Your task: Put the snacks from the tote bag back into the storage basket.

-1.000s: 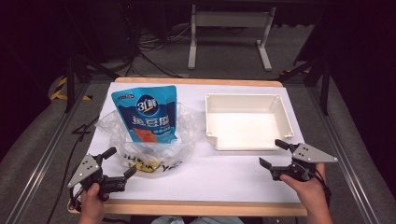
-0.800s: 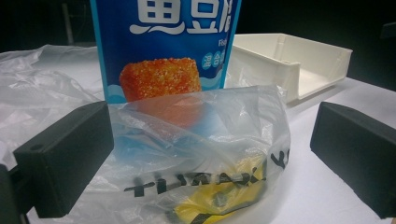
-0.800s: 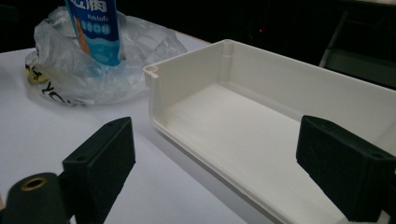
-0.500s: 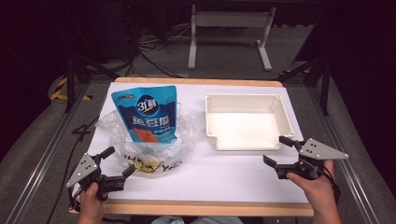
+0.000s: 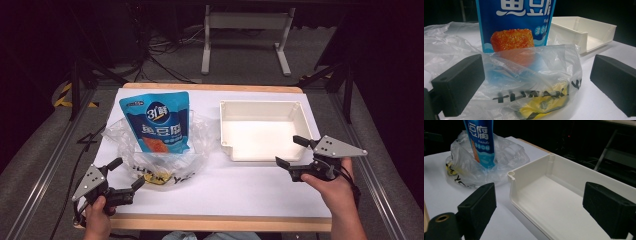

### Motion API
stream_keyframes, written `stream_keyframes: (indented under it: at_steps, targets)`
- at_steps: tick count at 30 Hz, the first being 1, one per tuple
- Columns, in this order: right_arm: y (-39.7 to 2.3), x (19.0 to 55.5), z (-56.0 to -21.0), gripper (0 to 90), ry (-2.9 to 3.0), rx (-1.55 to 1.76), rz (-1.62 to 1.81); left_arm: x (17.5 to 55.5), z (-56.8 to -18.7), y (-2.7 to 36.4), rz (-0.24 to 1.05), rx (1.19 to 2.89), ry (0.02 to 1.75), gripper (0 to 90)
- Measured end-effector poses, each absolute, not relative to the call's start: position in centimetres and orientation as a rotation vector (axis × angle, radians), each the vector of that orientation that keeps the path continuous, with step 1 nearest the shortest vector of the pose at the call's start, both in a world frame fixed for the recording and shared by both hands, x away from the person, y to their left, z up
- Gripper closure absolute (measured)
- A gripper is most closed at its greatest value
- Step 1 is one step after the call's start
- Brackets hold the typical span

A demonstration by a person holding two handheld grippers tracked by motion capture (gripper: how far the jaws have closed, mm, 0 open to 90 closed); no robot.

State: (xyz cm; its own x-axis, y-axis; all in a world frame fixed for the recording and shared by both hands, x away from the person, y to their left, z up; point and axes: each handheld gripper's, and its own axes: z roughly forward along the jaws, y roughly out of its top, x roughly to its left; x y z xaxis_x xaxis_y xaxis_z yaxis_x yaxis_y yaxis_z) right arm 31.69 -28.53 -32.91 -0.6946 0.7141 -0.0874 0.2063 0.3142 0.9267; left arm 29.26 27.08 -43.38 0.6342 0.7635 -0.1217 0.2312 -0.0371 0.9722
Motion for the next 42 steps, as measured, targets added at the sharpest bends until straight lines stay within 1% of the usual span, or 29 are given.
stream_keyframes:
  at_steps: [8,29,42]
  targets:
    - [-27.4,32.3,-32.3,11.7,2.115,0.780,1.388,29.3,-43.4,27.0,0.522,1.588,0.846,0.2]
    - [-19.8,36.0,-30.1,9.9,2.203,0.614,1.486,29.3,-43.4,26.9,0.519,1.588,0.840,0.2]
    - [-17.0,37.1,-29.6,9.5,2.232,0.580,1.560,29.3,-43.4,27.0,0.515,1.587,0.848,0.2]
